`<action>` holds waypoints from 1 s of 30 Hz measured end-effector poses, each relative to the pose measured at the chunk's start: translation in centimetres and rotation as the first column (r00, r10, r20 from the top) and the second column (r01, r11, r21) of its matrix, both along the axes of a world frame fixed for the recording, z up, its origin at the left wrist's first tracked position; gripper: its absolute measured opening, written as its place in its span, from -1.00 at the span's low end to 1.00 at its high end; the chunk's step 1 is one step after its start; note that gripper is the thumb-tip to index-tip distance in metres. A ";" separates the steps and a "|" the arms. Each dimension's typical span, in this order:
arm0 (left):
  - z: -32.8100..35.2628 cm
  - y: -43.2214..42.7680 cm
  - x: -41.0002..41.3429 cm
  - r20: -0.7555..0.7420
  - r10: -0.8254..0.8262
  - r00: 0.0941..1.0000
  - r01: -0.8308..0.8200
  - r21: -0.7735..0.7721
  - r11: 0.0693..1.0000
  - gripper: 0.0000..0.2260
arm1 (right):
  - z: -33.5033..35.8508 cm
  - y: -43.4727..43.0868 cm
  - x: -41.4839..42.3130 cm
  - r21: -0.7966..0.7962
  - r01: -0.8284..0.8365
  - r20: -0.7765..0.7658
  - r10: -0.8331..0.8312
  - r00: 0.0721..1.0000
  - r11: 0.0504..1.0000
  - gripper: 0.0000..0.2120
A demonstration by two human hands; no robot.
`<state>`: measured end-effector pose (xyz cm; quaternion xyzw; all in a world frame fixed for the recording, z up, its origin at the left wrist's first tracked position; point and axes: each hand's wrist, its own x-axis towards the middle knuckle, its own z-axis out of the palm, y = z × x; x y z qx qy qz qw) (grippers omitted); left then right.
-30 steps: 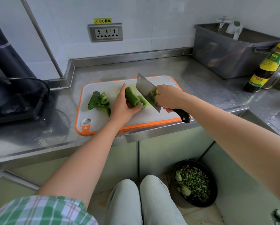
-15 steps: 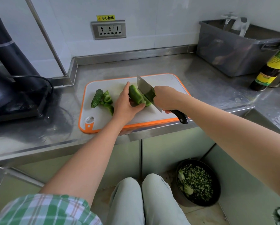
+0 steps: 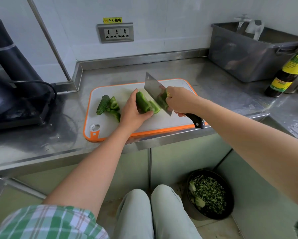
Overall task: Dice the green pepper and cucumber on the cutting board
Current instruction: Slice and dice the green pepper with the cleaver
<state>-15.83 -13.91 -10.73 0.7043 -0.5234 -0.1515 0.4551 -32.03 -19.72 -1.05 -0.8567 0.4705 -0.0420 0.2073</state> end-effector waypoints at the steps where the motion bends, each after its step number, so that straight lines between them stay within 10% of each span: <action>1: 0.0 0.0 0.0 -0.005 0.000 1.000 0.000 0.002 1.000 -0.14 | 0.1 0.2 0.0 -0.002 -0.002 -0.030 0.002 1.000 1.000 -0.89; 30: -0.1 0.2 0.2 -0.039 -0.016 0.999 0.016 0.005 1.000 -0.16 | -0.2 0.0 -0.1 0.029 0.026 0.028 -0.027 0.999 0.999 -0.82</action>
